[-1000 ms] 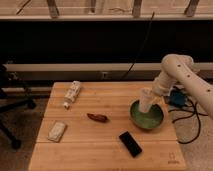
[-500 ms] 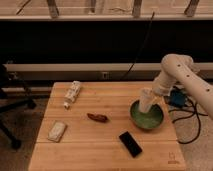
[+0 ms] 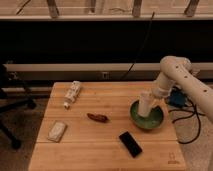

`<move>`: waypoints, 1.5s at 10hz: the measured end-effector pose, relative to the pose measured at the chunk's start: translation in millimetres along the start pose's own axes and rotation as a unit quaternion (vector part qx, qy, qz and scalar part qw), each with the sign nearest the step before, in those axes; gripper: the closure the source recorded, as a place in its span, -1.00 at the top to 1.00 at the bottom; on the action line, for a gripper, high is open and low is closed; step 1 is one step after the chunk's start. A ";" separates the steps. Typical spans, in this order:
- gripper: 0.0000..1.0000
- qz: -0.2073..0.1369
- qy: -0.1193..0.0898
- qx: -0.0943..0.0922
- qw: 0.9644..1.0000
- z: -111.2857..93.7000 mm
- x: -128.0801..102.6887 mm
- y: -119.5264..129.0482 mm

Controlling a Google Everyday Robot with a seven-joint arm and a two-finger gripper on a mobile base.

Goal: Place the ceramic cup in the ceramic bowl

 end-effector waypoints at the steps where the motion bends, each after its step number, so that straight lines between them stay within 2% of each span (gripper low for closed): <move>1: 0.40 0.001 -0.002 -0.004 1.000 0.6 2.1 2.5; 2: 0.57 0.002 -0.005 -0.009 1.000 1.2 4.1 5.2; 3: 0.60 0.004 -0.007 -0.012 1.000 1.8 6.8 7.6; 7: 0.60 0.013 -0.012 -0.018 1.000 2.8 13.6 12.8; 9: 0.60 0.017 -0.014 -0.013 1.000 0.3 15.1 13.1; 11: 0.60 0.018 -0.014 0.001 1.000 -10.2 14.3 12.3; 14: 0.60 0.015 -0.013 0.039 0.999 -41.0 9.7 9.2; 15: 0.60 0.013 -0.012 0.057 0.998 -55.2 7.6 7.1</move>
